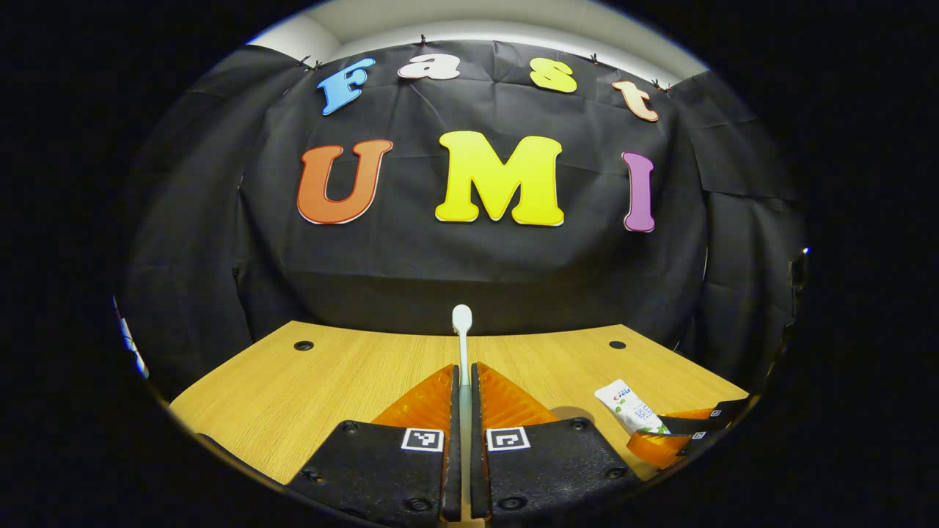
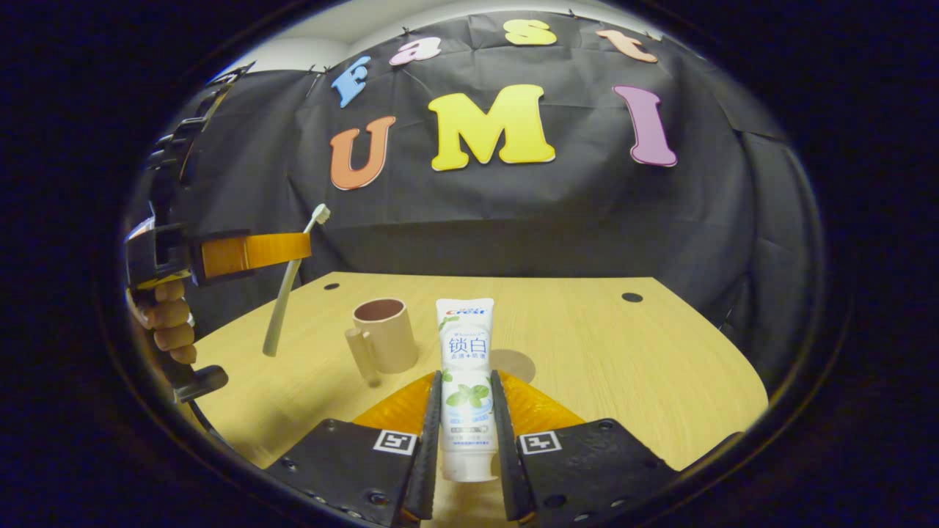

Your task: Put the toothbrush and toothpaste on the desktop into the cup, then pick up the cup and place it on the coaster on the desktop.

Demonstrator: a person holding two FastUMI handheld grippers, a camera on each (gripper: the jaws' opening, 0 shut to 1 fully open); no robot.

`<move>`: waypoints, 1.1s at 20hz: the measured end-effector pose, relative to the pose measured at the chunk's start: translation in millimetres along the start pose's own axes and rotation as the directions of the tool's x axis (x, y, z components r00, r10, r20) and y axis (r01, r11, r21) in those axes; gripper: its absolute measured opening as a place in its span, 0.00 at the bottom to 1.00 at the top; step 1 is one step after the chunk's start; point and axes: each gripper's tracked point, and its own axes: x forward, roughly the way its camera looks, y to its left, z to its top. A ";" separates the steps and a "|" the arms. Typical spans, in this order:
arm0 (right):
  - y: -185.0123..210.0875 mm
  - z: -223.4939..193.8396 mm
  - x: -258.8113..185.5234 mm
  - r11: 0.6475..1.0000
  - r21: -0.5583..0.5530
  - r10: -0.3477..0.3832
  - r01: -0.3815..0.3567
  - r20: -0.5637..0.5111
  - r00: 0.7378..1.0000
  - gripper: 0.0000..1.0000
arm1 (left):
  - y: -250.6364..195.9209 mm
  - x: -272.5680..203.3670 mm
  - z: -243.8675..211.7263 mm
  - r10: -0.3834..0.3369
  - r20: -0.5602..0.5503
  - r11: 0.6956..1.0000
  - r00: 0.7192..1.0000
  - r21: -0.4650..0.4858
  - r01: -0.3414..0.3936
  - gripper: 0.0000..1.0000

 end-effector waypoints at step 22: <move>-22.4 -6.4 51.2 0.991 0.125 0.044 -0.043 -0.008 0.999 0.38 | 20.2 110.2 -21.6 0.016 -0.025 1.000 1.000 0.003 -0.016 0.10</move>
